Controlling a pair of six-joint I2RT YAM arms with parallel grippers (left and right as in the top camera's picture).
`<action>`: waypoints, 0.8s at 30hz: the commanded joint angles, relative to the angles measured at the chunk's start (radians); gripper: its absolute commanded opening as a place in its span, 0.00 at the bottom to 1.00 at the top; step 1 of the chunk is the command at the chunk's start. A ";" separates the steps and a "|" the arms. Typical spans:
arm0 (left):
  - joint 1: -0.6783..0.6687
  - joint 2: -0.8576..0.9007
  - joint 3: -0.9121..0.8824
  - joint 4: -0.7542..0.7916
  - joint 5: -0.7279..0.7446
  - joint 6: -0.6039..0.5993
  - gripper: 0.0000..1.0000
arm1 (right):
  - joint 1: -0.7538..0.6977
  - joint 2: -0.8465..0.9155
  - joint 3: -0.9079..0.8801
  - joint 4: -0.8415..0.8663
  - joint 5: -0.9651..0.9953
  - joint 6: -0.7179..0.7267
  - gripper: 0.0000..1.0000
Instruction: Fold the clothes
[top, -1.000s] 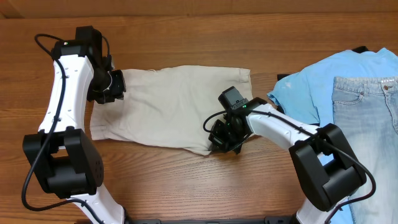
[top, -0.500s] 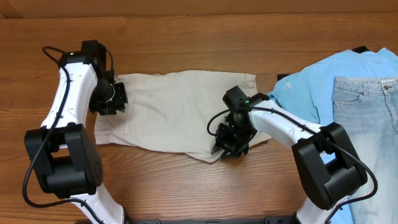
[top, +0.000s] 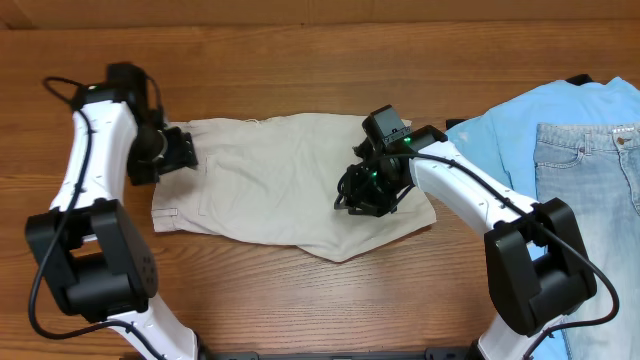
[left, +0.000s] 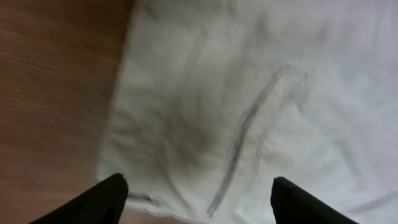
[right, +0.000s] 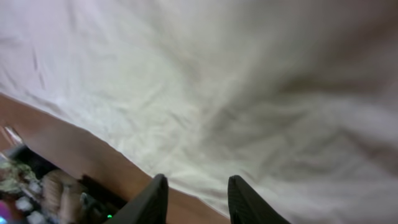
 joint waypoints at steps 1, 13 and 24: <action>0.040 -0.021 -0.063 0.070 -0.006 0.110 0.80 | -0.003 -0.031 0.018 0.037 0.002 -0.055 0.34; 0.135 -0.020 -0.320 0.480 0.253 0.289 0.90 | 0.004 -0.014 0.017 0.149 -0.040 0.016 0.49; 0.134 0.143 -0.338 0.470 0.360 0.375 0.89 | 0.006 0.091 0.005 0.171 0.010 0.268 0.51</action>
